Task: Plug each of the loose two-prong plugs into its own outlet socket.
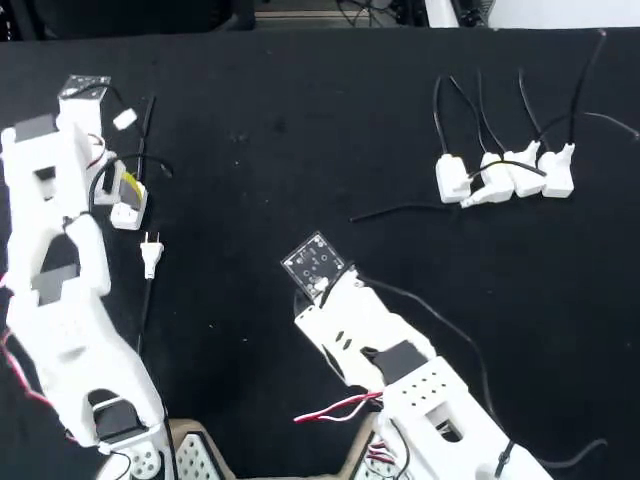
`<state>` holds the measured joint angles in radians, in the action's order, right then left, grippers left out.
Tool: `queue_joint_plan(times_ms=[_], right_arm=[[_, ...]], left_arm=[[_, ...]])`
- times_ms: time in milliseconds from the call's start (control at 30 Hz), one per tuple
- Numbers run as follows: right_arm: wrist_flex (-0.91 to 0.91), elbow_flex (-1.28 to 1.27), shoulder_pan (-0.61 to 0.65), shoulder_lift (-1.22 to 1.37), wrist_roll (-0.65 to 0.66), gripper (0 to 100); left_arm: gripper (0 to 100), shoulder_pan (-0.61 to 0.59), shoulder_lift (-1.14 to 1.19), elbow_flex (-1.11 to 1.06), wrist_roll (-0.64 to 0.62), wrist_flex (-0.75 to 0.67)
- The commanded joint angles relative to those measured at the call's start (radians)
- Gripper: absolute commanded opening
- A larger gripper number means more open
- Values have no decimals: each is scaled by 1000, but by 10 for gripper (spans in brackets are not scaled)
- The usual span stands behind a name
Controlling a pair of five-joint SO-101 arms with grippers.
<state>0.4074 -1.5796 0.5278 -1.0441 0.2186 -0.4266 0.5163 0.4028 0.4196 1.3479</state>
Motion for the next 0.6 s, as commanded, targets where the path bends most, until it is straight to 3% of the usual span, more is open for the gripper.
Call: queue_joint_plan(times_ms=[0, 267, 567], right_arm=[[-25, -1, -3, -27, 18, 237], [-25, -1, -3, -27, 20, 237], [-25, -1, -2, -27, 20, 237]], left_arm=[[271, 12, 104, 265, 21, 69], [272, 10, 393, 705, 81, 282], [267, 39, 644, 1001, 81, 353]])
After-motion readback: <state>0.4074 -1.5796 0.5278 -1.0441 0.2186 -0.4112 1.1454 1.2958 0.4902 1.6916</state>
